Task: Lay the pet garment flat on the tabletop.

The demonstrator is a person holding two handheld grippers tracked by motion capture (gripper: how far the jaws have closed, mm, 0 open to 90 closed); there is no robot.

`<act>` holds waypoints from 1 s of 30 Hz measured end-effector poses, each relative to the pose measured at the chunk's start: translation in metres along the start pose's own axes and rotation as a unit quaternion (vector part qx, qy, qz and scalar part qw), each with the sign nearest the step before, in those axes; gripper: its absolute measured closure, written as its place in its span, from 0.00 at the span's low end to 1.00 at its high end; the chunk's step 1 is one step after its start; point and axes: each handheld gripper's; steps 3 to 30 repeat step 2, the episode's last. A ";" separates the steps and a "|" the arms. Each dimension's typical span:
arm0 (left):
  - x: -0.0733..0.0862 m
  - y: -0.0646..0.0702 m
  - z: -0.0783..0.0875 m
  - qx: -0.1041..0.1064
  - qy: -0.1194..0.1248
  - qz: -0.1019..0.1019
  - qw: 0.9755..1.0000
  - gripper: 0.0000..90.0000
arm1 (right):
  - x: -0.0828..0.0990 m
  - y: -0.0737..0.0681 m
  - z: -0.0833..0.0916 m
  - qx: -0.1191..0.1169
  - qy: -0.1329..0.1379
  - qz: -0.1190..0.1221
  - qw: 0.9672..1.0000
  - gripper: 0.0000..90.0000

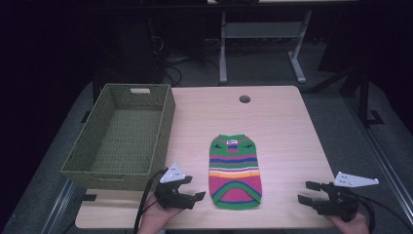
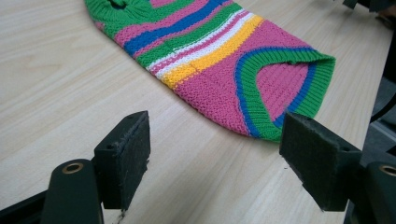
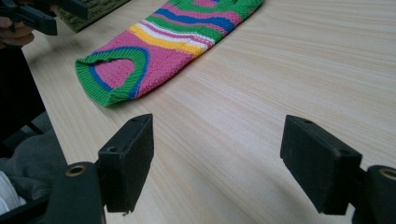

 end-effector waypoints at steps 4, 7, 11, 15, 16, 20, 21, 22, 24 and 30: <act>-0.001 -0.001 0.001 0.001 0.002 -0.002 1.000 0.26 | -0.001 -0.002 -0.001 0.009 0.001 0.009 1.000 0.28; -0.001 -0.001 0.001 0.001 0.002 -0.002 1.000 0.26 | -0.001 -0.002 -0.001 0.009 0.001 0.009 1.000 0.28; -0.001 -0.001 0.001 0.001 0.002 -0.002 1.000 0.26 | -0.001 -0.002 -0.001 0.009 0.001 0.009 1.000 0.28; -0.001 -0.001 0.001 0.001 0.002 -0.002 1.000 0.26 | -0.001 -0.002 -0.001 0.009 0.001 0.009 1.000 0.28; -0.001 -0.001 0.001 0.001 0.002 -0.002 1.000 0.26 | -0.001 -0.002 -0.001 0.009 0.001 0.009 1.000 0.28; -0.001 -0.001 0.001 0.001 0.002 -0.002 1.000 0.26 | -0.001 -0.002 -0.001 0.009 0.001 0.009 1.000 0.28; -0.001 -0.001 0.001 0.001 0.002 -0.002 1.000 0.26 | -0.001 -0.002 -0.001 0.009 0.001 0.009 1.000 0.28; -0.001 -0.001 0.001 0.001 0.002 -0.002 1.000 0.26 | -0.001 -0.002 -0.001 0.009 0.001 0.009 1.000 0.28; -0.001 -0.001 0.001 0.001 0.002 -0.002 1.000 0.26 | -0.001 -0.002 -0.001 0.009 0.001 0.009 1.000 0.28; -0.001 -0.001 0.001 0.001 0.002 -0.002 1.000 0.26 | -0.001 -0.002 -0.001 0.009 0.001 0.009 1.000 0.28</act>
Point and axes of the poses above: each handheld gripper's, and its own axes: z roughly backward along the jaws, x roughly out of its underside, y roughly to its right, and after that the axes turned 15 degrees about x, right-handed
